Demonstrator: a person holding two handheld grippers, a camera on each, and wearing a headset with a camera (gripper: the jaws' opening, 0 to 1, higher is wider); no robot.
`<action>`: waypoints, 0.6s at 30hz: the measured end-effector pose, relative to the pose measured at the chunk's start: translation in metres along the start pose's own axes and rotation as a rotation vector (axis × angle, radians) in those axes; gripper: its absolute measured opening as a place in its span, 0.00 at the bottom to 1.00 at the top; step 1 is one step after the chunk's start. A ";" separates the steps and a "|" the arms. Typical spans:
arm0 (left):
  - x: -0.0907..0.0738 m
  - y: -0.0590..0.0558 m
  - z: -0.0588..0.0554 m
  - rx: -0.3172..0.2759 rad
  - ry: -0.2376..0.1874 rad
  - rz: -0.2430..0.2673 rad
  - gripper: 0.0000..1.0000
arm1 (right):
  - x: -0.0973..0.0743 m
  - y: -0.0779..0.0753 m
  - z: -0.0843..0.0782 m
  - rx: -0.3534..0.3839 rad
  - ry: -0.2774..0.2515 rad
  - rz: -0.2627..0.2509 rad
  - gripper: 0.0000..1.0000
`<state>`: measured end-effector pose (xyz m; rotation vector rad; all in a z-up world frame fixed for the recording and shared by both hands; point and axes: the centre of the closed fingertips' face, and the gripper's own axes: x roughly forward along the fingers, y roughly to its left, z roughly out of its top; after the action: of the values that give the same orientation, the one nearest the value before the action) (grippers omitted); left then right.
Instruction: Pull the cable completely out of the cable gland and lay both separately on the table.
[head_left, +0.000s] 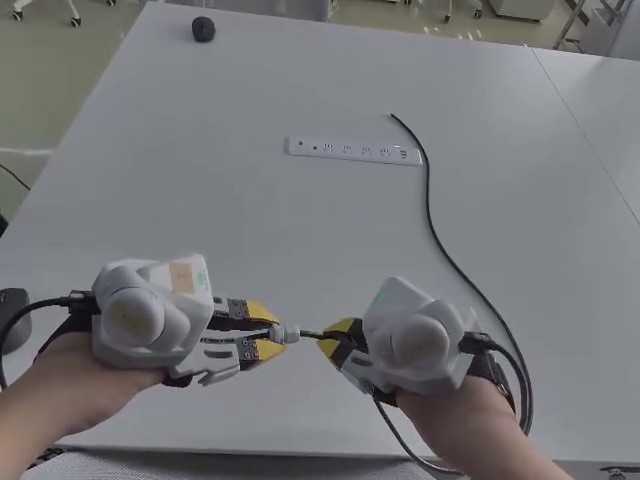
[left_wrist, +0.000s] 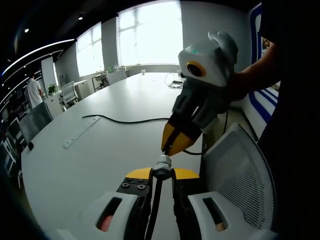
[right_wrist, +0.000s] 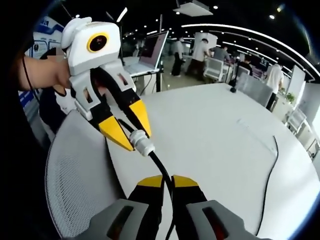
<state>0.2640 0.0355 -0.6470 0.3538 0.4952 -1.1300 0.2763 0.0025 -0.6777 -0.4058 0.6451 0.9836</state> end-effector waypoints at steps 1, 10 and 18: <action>0.000 0.000 0.000 0.000 -0.001 0.001 0.15 | 0.000 -0.001 -0.001 0.016 0.003 -0.003 0.00; -0.002 0.002 0.000 0.001 -0.002 -0.001 0.15 | 0.003 -0.010 -0.013 0.118 0.032 -0.009 0.00; -0.002 0.002 -0.003 -0.002 0.004 -0.008 0.15 | 0.007 -0.013 -0.031 0.193 0.088 -0.011 0.00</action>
<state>0.2644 0.0390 -0.6483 0.3529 0.5009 -1.1364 0.2809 -0.0176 -0.7052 -0.2828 0.8091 0.8878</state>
